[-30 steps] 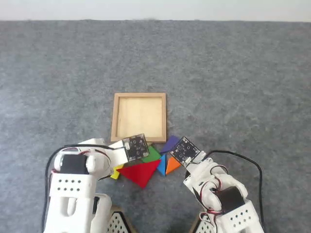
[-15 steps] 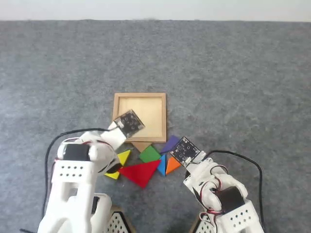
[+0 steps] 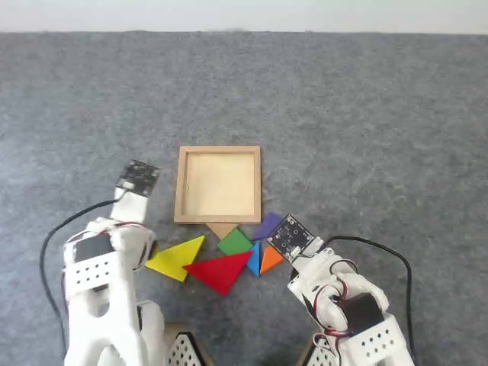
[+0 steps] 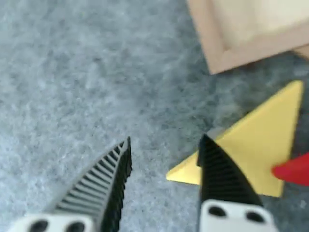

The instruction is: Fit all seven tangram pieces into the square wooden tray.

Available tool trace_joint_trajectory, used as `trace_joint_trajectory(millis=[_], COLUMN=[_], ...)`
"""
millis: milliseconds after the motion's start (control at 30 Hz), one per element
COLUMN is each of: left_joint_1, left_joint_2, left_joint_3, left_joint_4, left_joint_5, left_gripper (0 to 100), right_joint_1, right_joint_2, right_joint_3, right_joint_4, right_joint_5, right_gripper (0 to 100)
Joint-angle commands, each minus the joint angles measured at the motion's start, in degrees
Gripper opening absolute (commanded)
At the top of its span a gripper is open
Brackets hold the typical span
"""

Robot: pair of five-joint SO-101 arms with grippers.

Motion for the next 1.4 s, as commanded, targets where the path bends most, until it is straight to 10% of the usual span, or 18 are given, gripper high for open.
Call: trace_joint_trajectory(millis=[0, 200, 467, 833, 1367], left_joint_1=[-1.67, -1.85, -1.93, -4.31, -5.80], left_joint_2=[-1.49, -1.49, -1.41, -1.76, -1.85], left_joint_3=[-1.36, -1.27, -1.27, -1.36, -1.71], left_joint_4=[-1.14, -1.32, -1.49, -1.49, -2.20], left_joint_5=[0.44, 0.62, 0.70, 0.70, 3.16], left_gripper=[13, 9, 9, 9, 9], right_joint_1=[-0.75, -4.62, -6.90, -28.26, -31.43], right_joint_2=[-1.01, -1.19, 1.98, 49.01, 78.73], right_joint_3=[0.97, 0.79, -13.36, -33.41, -42.46], right_joint_4=[0.13, -2.59, -2.59, -10.51, -23.43], right_joint_5=[-0.53, 0.18, 18.73, 22.33, 24.26], right_gripper=[0.8, 0.8, 2.6, 20.2, 34.8])
